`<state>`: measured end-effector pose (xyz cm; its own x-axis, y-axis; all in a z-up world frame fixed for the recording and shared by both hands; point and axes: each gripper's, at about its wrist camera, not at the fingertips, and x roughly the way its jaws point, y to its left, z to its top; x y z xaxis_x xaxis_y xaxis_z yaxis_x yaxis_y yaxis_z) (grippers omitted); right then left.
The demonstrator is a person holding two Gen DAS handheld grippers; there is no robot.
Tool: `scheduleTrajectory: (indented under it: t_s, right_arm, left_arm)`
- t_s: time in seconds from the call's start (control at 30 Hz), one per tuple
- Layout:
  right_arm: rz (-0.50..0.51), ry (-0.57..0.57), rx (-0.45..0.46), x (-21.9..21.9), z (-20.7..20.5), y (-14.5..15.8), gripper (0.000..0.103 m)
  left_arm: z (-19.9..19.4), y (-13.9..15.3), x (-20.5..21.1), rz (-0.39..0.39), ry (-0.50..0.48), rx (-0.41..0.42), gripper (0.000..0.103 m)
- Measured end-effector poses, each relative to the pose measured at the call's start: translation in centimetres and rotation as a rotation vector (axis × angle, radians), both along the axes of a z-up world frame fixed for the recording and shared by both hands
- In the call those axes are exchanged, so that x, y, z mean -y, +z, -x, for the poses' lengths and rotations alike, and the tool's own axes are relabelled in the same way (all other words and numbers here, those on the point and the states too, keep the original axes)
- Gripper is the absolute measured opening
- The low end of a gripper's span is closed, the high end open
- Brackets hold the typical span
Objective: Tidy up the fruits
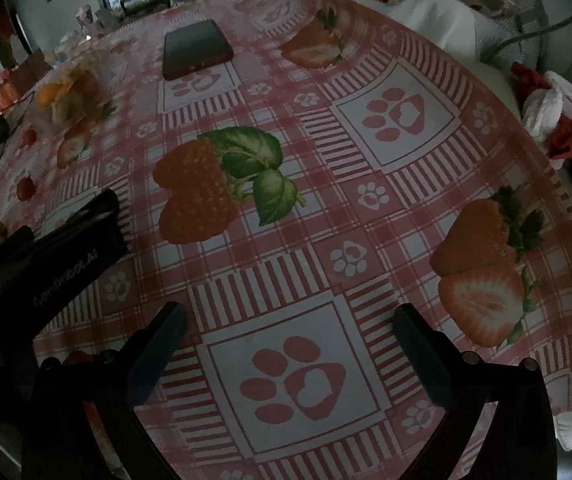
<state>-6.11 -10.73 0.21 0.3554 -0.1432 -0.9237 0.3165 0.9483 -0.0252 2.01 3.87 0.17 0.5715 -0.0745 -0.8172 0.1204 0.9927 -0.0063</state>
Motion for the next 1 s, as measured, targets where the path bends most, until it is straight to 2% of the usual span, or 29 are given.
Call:
scheduleTrajectory:
  t_s: [0.23,0.43,0.6,0.77,1.0]
  right_arm:
    - [0.016,-0.006,0.048,-0.2,0.7,-0.1,0.103]
    - [-0.004,0.013,-0.006,0.1,0.1,-0.1,0.103]
    - [0.008,-0.009,0.025,-0.1,0.3,-0.1,0.103]
    - [0.02,0.046,0.065,-0.3,1.2,-0.2,0.103]
    - [0.014,0.026,0.038,-0.2,0.9,-0.1,0.103]
  left_arm:
    - [0.0,0.0,0.0,0.0,0.0,0.0,0.103]
    - [0.0,0.0,0.0,0.0,0.0,0.0,0.103]
    - [0.0,0.0,0.0,0.0,0.0,0.0,0.103]
    - [0.0,0.0,0.0,0.0,0.0,0.0,0.103]
    - [0.0,0.0,0.0,0.0,0.0,0.0,0.103]
